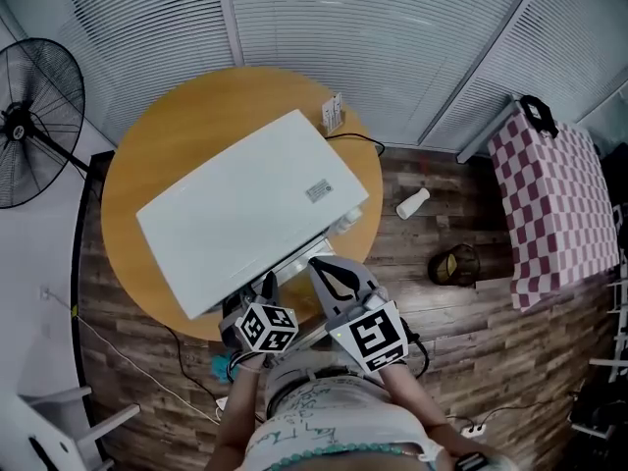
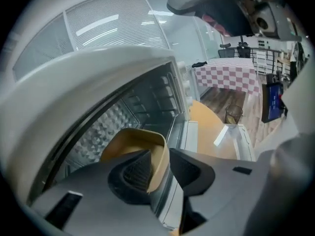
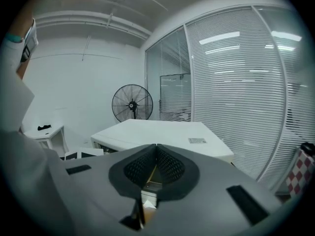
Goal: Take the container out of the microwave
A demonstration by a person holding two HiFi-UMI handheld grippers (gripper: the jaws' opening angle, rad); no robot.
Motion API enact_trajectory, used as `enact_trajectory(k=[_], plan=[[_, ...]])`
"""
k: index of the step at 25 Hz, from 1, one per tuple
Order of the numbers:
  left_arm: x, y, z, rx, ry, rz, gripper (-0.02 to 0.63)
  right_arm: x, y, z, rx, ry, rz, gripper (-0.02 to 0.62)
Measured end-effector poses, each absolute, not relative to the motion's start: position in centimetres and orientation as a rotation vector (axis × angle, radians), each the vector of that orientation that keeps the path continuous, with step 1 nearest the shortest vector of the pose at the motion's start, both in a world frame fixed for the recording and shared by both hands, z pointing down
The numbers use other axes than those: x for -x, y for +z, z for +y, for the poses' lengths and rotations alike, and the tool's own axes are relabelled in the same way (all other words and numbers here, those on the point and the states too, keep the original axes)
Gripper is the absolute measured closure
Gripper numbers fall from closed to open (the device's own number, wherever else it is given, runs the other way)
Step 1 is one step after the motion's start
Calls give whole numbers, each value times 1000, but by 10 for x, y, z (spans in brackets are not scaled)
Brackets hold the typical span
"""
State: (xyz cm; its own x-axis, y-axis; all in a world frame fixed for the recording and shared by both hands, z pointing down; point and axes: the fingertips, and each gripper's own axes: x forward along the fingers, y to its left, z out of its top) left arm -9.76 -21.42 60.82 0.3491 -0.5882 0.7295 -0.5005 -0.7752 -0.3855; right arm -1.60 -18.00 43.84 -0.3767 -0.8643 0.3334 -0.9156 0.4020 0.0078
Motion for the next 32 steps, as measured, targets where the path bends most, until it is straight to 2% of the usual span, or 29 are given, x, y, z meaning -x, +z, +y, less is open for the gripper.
enact_trajectory(k=[17,32], plan=[[90,629,-217,2394,-1614,840,572,-10,435,-180,-1610,265,-2357,600],[91,623,-208,2451,-1635,845,577,-11,440,-176,-1579,268,-2369,600]])
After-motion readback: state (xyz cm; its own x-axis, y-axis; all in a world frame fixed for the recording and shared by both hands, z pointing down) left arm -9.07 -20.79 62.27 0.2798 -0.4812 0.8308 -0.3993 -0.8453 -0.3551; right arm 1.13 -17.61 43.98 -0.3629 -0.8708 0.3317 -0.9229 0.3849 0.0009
